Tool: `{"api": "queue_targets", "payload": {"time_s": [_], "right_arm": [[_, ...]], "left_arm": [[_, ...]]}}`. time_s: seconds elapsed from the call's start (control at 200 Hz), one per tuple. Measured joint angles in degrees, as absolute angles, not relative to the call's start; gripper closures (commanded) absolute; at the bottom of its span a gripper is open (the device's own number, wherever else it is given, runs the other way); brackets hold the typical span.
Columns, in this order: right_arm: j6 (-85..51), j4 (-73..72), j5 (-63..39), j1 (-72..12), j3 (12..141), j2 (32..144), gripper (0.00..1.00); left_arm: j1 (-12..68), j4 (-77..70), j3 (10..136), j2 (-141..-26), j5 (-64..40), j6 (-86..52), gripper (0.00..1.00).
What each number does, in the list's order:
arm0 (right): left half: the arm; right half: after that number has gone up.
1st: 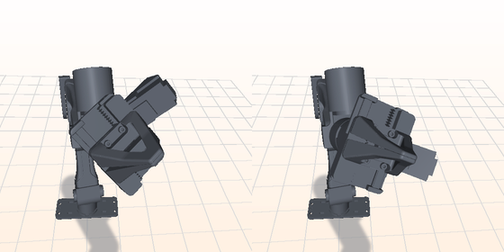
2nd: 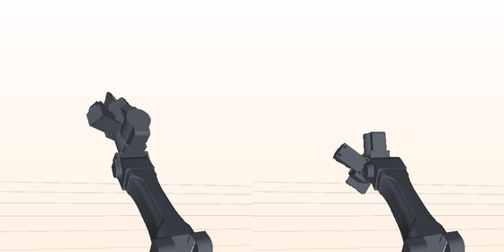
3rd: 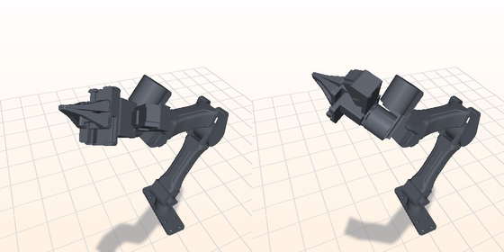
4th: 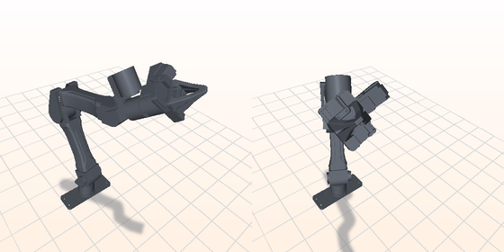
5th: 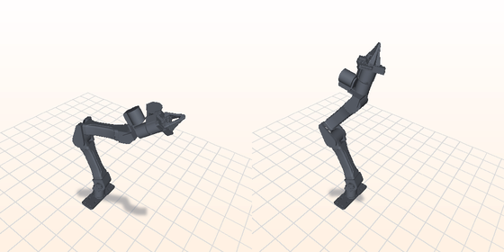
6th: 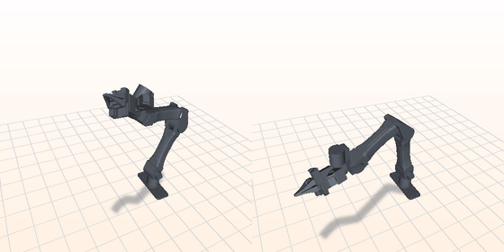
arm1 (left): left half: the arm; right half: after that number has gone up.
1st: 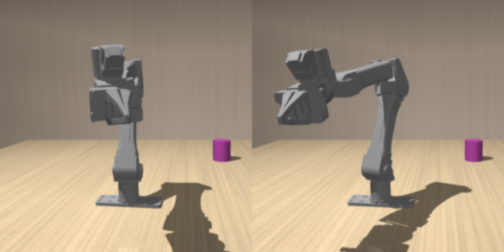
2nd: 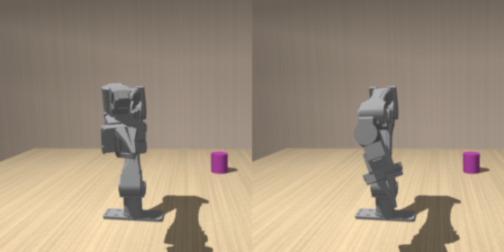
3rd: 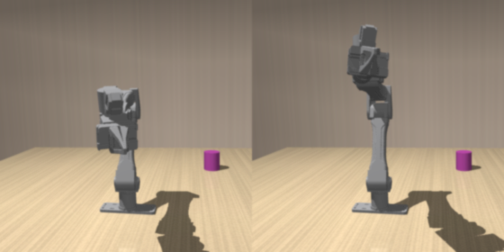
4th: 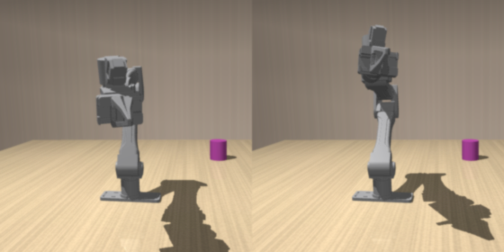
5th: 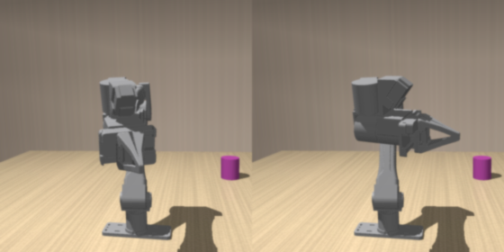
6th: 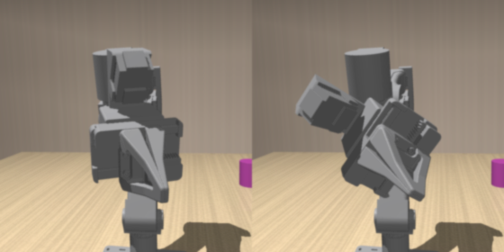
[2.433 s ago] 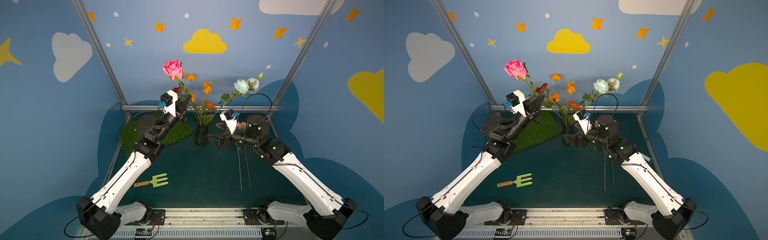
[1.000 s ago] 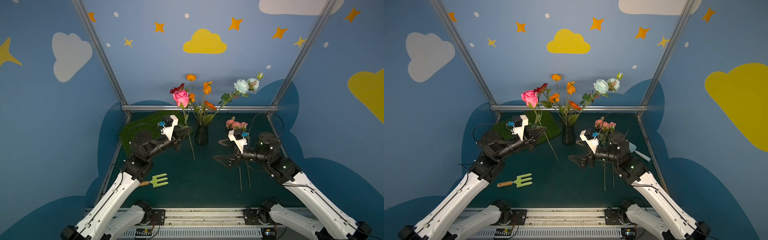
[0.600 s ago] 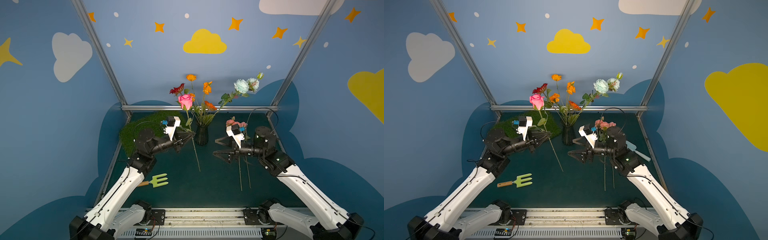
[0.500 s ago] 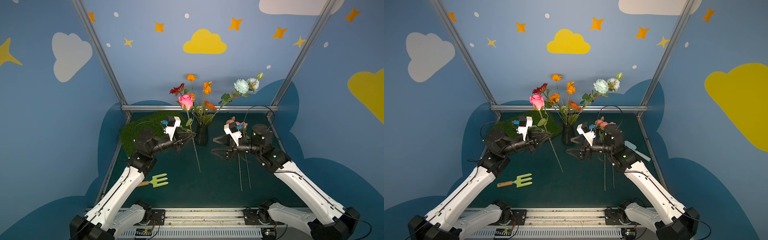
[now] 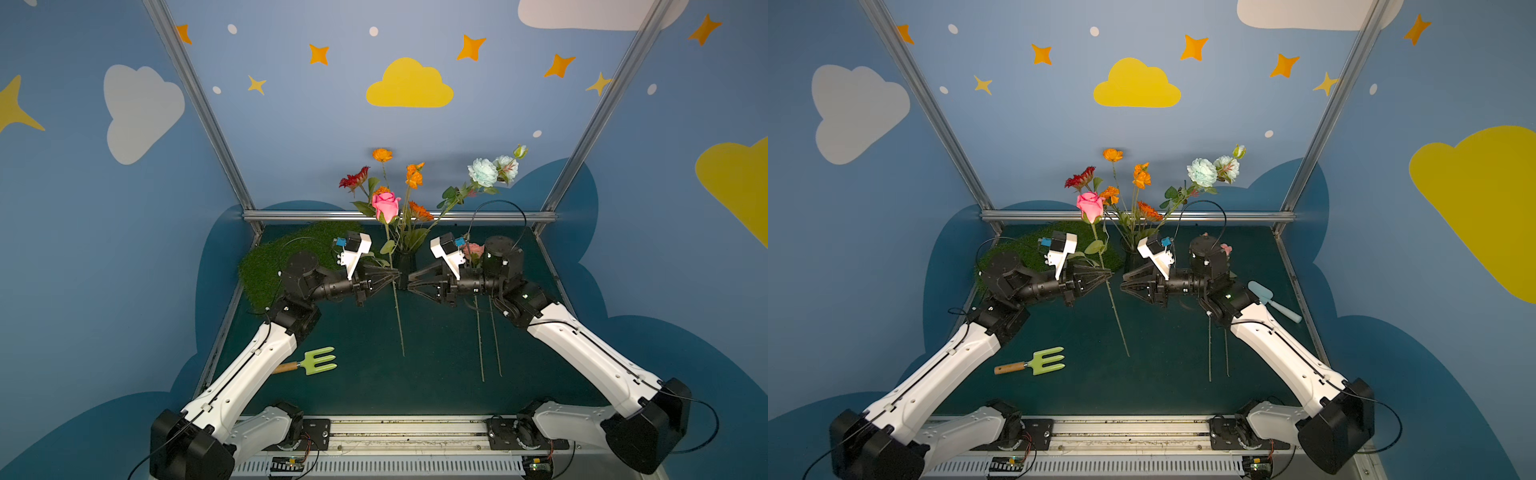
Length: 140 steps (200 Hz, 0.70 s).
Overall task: Pick out pink flowers from the vase
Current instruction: Place the flower at the center of the board.
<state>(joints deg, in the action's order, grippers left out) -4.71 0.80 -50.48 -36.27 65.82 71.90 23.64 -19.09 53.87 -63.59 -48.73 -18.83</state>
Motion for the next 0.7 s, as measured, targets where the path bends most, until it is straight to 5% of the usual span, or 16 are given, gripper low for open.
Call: {"api": "queue_targets", "payload": {"time_s": [0.44,0.701], "right_arm": [[-5.80,-1.08,-51.29,-39.11,67.72,75.79,0.70],[-6.22,-1.43,-51.72,-40.47,68.86,76.07,0.84]], "left_arm": [[24.95,-19.90,55.00,-64.60,-49.36,-18.85,0.98],[25.39,-19.84,55.46,-65.04,-49.34,-18.37,0.98]]}}
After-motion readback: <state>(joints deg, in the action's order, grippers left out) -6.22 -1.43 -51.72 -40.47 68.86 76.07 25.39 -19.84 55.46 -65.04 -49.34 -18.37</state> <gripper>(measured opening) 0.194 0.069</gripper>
